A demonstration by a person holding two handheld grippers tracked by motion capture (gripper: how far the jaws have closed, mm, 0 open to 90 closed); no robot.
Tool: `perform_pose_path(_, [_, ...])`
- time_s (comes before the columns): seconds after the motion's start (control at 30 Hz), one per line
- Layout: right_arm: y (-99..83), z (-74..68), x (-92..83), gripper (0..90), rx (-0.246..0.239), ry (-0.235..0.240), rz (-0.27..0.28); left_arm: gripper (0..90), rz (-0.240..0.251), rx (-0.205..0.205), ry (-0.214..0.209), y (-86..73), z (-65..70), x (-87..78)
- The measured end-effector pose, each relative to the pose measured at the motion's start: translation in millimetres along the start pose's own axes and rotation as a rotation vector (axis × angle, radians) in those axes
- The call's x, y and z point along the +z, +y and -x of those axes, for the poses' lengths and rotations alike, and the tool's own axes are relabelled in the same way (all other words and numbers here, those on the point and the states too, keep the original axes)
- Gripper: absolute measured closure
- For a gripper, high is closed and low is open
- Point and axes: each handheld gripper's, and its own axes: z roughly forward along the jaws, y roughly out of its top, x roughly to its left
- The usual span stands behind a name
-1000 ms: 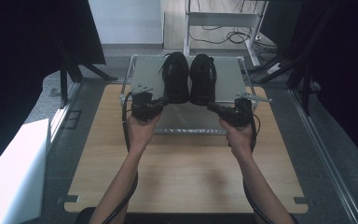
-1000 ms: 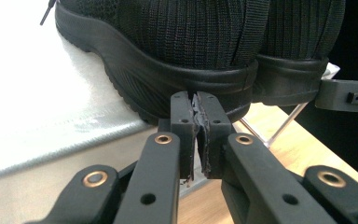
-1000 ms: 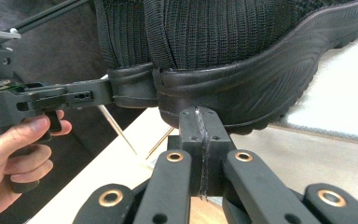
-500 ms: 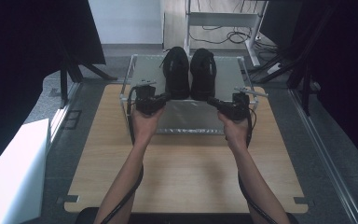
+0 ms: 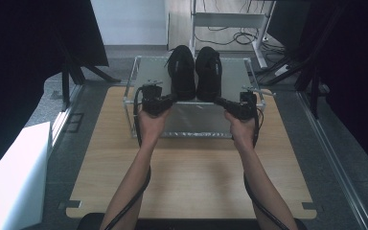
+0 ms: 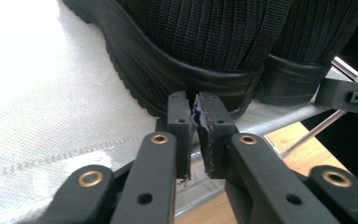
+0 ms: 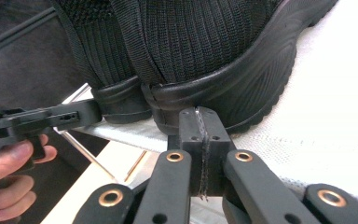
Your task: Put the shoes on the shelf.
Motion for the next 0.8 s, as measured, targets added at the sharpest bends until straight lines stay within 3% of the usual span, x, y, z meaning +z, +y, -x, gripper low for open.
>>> perform_pose_path(0.1, [-1.9, 1.0, -3.2, 84.5, 0.009, 0.030, 0.002, 74.9, 0.019, -0.017, -0.034, -3.3, 0.5, -3.1])
perform_pose_path(0.3, [-10.0, -3.8, -11.2, 69.8, -0.047, 0.089, -0.028, 60.7, 0.044, 0.013, -0.072, -12.4, 7.5, -13.7])
perform_pose_path(0.57, [-23.4, -3.7, -24.3, 47.9, -0.134, 0.067, -0.025, 36.9, 0.046, 0.048, -0.069, -32.3, 3.3, -25.9])
perform_pose_path(0.67, [-29.1, -2.6, -29.3, 41.8, -0.176, 0.045, -0.034, 29.8, 0.051, 0.037, -0.066, -39.3, 0.6, -31.4])
perform_pose_path(0.8, [-35.5, -2.1, -35.8, 35.2, -0.210, 0.037, -0.054, 21.4, 0.028, 0.054, -0.039, -47.9, -1.2, -39.2])
